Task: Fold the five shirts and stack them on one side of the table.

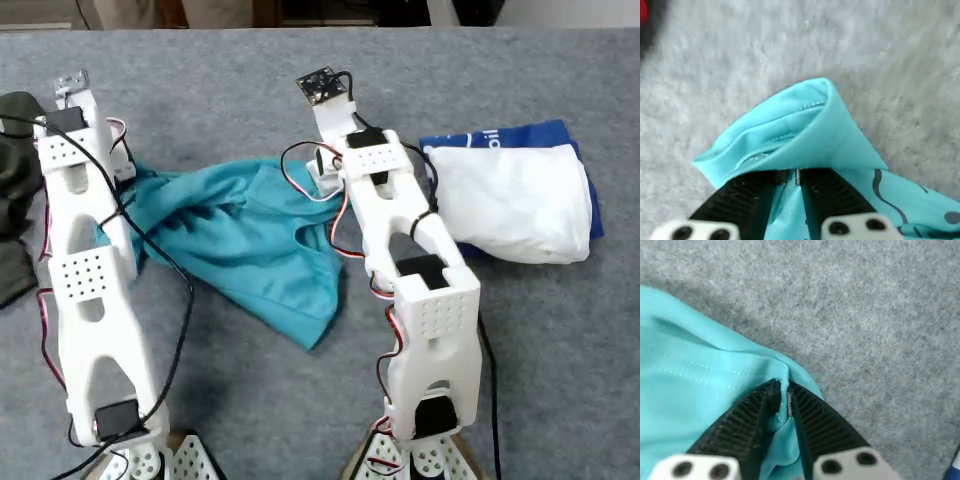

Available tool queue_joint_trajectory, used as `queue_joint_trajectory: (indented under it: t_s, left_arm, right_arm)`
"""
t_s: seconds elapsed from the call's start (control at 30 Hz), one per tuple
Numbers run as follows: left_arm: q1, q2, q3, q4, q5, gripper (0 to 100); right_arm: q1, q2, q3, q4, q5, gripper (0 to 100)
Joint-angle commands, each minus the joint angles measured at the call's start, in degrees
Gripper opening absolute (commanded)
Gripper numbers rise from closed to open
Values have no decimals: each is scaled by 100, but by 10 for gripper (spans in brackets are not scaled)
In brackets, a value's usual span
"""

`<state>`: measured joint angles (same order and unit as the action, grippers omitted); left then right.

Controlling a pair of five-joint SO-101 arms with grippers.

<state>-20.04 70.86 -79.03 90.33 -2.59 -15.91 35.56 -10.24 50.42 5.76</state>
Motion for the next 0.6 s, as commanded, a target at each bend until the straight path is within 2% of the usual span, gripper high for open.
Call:
queue_joint_trajectory:
  t_s: [0.0,0.1,0.33,0.47,0.57]
  left_arm:
    - [-53,215,-1433,527,62,64]
    - [-79,145,-1697,1046,105,64]
    - [-404,-936,-677,1064,369,64]
    - [-413,-2053,826,1073,264,61]
    - [-202,-3371,2716,1073,26,60]
  right_arm:
    - [22,-57,-268,9,62,2]
    - [22,-57,-268,9,62,2]
    - [22,-57,-268,18,62,2]
    - [22,-57,-268,18,62,2]
    - [22,-57,-268,18,62,2]
